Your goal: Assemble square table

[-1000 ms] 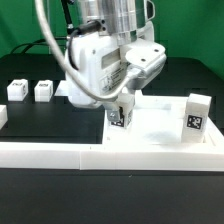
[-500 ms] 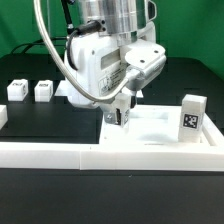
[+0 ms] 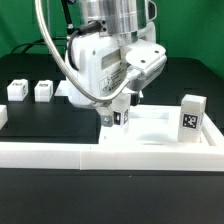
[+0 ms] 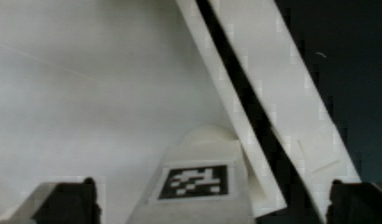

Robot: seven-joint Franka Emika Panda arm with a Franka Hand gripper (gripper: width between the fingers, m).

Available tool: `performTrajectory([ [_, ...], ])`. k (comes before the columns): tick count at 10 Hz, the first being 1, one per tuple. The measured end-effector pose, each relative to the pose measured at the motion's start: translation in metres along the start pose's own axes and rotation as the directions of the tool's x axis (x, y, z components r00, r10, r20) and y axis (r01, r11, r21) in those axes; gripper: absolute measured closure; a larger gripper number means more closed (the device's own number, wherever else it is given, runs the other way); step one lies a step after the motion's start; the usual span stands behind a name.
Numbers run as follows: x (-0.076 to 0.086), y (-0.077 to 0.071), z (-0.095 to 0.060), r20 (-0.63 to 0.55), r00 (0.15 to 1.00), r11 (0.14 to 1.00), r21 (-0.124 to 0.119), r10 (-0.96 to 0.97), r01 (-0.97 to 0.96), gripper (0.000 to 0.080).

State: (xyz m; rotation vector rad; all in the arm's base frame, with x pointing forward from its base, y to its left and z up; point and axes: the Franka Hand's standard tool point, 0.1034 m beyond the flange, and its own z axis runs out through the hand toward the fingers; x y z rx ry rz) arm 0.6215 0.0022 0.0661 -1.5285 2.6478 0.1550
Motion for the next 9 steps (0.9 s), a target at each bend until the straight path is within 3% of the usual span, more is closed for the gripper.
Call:
performTrajectory([
  [6, -0.001, 0.0, -0.001, 0.002, 0.998, 0.998, 0.001, -0.067, 0.067, 0.0151],
  [9, 0.003, 0.013, -0.032, 0.036, 0.915, 0.915, 0.03, -0.403, 0.402, 0.0151],
])
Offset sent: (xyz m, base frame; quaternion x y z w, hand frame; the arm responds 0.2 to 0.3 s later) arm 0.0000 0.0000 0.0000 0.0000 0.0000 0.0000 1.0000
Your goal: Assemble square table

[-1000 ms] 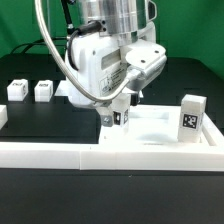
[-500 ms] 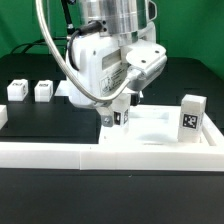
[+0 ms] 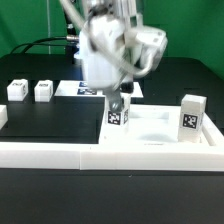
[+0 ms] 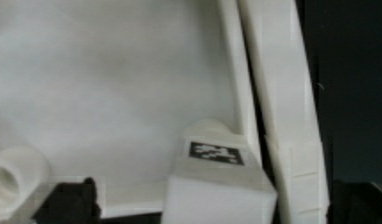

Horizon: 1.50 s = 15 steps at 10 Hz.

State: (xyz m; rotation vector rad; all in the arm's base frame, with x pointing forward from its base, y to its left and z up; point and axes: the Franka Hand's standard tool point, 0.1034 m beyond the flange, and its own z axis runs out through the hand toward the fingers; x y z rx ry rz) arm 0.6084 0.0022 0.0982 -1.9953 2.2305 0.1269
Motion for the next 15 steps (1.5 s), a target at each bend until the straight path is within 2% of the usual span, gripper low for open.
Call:
performTrajectory([
  [1, -0.002, 0.006, -0.007, 0.004, 0.99, 0.99, -0.005, -0.14, 0.14, 0.0151],
  [2, -0.005, 0.011, -0.007, -0.007, 0.977, 0.977, -0.016, -0.214, 0.214, 0.0151],
  [4, -0.002, 0.01, -0.004, -0.006, 0.93, 0.93, -0.021, -0.367, 0.367, 0.0151],
  [5, -0.001, 0.01, -0.003, -0.024, 0.859, 0.859, -0.015, -0.512, 0.511, 0.0151],
  [6, -0.003, 0.018, 0.006, -0.077, 0.65, 0.653, -0.017, -0.756, 0.757, 0.0151],
  [7, -0.009, 0.031, 0.012, -0.072, 0.556, 0.56, -0.042, -0.828, 0.828, 0.0151],
  [8, -0.009, 0.03, 0.013, -0.067, 0.36, 0.365, -0.073, -0.93, 0.928, 0.0151],
  [9, 0.001, 0.027, 0.013, -0.067, 0.164, 0.17, -0.087, -0.984, 0.982, 0.0151],
  [10, 0.003, 0.026, 0.013, -0.064, 0.118, 0.124, -0.095, -0.991, 0.988, 0.0151],
  [12, 0.005, 0.026, 0.013, -0.045, -0.057, -0.051, -0.111, -0.997, 0.993, 0.0151],
  [14, 0.008, 0.027, 0.015, -0.034, -0.124, -0.119, -0.116, -0.992, 0.986, 0.0151],
  [15, 0.023, 0.038, 0.032, -0.006, -0.125, -0.123, -0.127, -0.992, 0.984, 0.0151],
])
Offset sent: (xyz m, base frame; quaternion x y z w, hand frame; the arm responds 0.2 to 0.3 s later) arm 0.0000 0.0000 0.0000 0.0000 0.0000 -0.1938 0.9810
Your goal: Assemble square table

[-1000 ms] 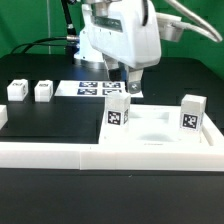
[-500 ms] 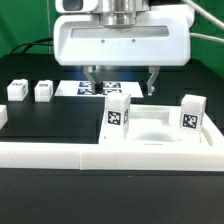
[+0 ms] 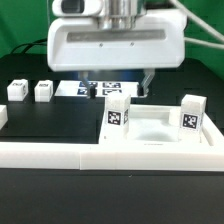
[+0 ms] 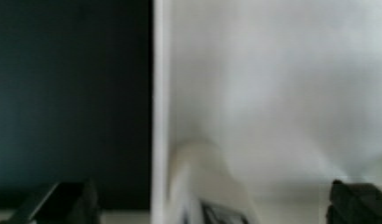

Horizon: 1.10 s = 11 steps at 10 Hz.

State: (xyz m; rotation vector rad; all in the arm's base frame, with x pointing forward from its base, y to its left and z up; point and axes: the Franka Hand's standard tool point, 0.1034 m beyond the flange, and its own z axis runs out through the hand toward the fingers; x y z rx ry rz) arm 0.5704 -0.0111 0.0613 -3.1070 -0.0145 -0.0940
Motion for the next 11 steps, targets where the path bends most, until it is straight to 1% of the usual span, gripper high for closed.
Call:
performTrajectory([
  [1, -0.009, 0.003, 0.017, 0.028, 0.999, 1.0, -0.009, 0.022, -0.022, 0.0151],
  [2, -0.015, 0.002, 0.033, 0.042, 0.998, 0.999, -0.019, 0.035, -0.035, 0.0151],
  [3, -0.02, -0.001, 0.044, 0.057, 0.996, 0.998, -0.025, 0.061, -0.06, 0.0151],
  [4, -0.024, 0.0, 0.049, 0.08, 0.995, 0.998, -0.023, 0.062, -0.061, 0.0151],
  [5, -0.025, 0.005, 0.051, 0.09, 0.993, 0.997, -0.022, 0.071, -0.069, 0.0151],
  [7, -0.025, 0.006, 0.052, 0.089, 0.993, 0.997, -0.022, 0.072, -0.07, 0.0153],
  [8, -0.025, 0.006, 0.052, 0.089, 0.993, 0.997, -0.023, 0.072, -0.07, 0.0292],
  [9, -0.025, 0.006, 0.052, 0.089, 0.993, 0.997, -0.023, 0.072, -0.071, 0.0292],
  [11, -0.025, 0.006, 0.052, 0.089, 0.993, 0.997, -0.023, 0.073, -0.071, 0.064],
])
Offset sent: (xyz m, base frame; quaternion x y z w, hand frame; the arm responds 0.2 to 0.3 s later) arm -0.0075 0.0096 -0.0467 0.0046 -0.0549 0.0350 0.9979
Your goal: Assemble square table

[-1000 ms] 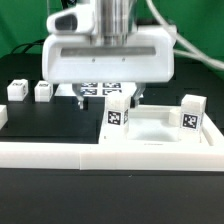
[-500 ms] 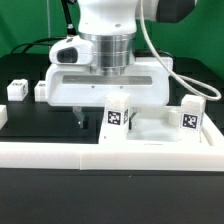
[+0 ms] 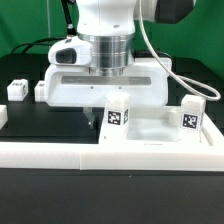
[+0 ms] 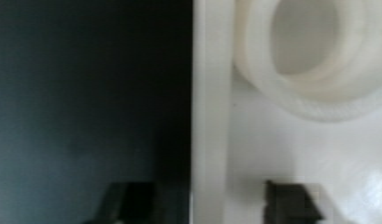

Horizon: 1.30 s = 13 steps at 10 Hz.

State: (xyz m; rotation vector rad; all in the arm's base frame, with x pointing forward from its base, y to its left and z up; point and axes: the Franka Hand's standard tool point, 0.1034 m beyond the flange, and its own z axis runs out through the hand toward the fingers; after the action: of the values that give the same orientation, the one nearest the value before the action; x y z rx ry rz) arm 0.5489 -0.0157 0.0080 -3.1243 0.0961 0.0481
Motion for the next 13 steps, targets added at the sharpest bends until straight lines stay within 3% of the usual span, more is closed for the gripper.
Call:
performTrajectory([
  [1, 0.0, 0.001, 0.0, 0.0, 1.0, 1.0, 0.0, 0.001, -0.001, 0.064],
  [2, 0.0, 0.001, 0.0, 0.0, 1.0, 1.0, 0.0, 0.001, -0.001, 0.0745],
  [9, 0.0, 0.001, 0.0, 0.0, 1.0, 1.0, 0.0, 0.001, -0.001, 0.0744],
  [10, 0.0, 0.005, 0.0, 0.002, 0.998, 0.998, -0.001, -0.066, 0.066, 0.0744],
  [12, -0.002, 0.043, 0.0, 0.004, 0.984, 0.984, 0.006, -0.176, 0.176, 0.0742],
  [13, 0.001, 0.047, -0.001, -0.015, 0.966, 0.966, -0.01, -0.257, 0.257, 0.0742],
])
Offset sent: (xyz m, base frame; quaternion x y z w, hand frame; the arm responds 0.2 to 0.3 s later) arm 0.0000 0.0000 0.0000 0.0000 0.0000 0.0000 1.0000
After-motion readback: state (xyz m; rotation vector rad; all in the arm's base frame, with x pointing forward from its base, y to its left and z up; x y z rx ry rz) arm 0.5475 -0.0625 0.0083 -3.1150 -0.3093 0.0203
